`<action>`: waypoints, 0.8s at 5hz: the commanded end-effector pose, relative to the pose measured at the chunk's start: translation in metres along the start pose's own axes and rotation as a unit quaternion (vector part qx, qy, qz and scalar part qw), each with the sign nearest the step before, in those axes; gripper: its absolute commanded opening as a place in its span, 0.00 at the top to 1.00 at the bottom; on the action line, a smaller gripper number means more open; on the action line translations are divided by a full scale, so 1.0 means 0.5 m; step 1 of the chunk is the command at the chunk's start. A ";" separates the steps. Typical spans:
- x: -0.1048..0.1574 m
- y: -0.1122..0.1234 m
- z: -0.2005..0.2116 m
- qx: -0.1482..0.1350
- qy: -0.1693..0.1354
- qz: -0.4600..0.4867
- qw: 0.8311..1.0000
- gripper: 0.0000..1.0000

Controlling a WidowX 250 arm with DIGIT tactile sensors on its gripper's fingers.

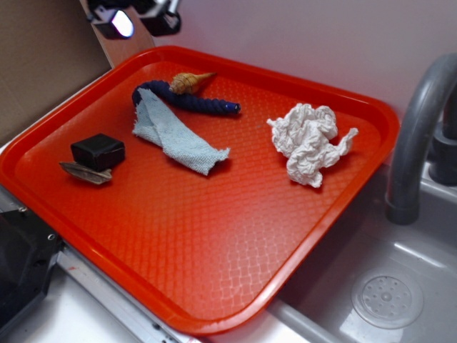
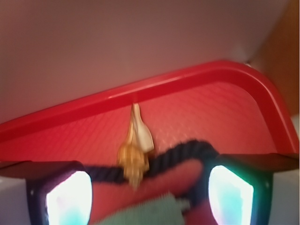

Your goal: Grab the shell.

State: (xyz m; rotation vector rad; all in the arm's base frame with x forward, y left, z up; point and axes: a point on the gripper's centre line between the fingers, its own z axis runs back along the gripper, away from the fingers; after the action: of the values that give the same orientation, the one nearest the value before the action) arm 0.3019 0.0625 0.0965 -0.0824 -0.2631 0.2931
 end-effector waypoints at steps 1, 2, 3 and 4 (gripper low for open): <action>0.024 -0.045 -0.083 -0.007 0.025 -0.052 0.998 0.00; 0.008 -0.063 -0.125 -0.016 0.050 -0.088 0.995 0.00; -0.003 -0.071 -0.140 0.002 0.063 -0.104 0.993 1.00; -0.010 -0.065 -0.127 0.008 0.065 -0.106 0.992 1.00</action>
State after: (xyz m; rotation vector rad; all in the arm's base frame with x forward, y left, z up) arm 0.3177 0.0328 0.0228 -0.0573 -0.0915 0.1003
